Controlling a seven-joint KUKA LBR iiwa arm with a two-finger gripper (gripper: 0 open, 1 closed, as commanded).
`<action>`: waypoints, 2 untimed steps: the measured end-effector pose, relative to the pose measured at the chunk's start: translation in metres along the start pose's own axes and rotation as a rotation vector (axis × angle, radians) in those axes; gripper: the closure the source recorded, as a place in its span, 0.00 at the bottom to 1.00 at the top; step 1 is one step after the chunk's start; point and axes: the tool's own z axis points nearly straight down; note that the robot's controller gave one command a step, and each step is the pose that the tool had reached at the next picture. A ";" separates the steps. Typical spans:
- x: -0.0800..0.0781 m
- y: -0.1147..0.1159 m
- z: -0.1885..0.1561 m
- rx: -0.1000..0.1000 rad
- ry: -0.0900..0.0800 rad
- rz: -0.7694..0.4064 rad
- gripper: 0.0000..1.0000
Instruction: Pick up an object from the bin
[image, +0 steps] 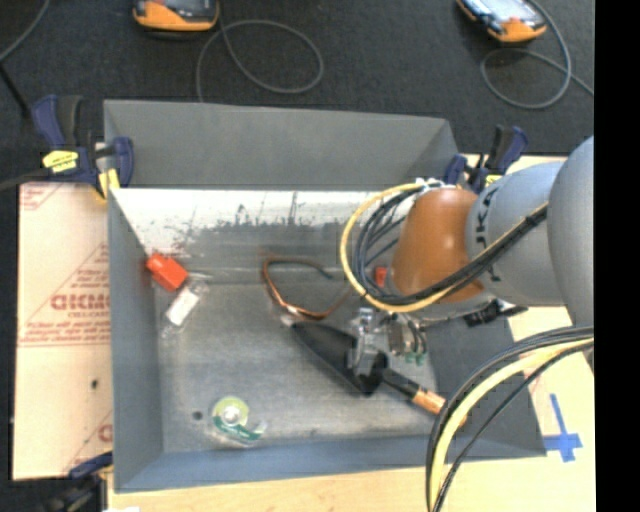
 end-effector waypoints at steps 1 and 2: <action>0.000 0.000 0.000 0.000 0.000 -0.002 1.00; 0.000 0.000 0.000 0.000 0.000 -0.003 1.00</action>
Offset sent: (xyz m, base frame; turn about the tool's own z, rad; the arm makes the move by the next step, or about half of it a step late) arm 0.0000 0.0000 0.0000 0.0000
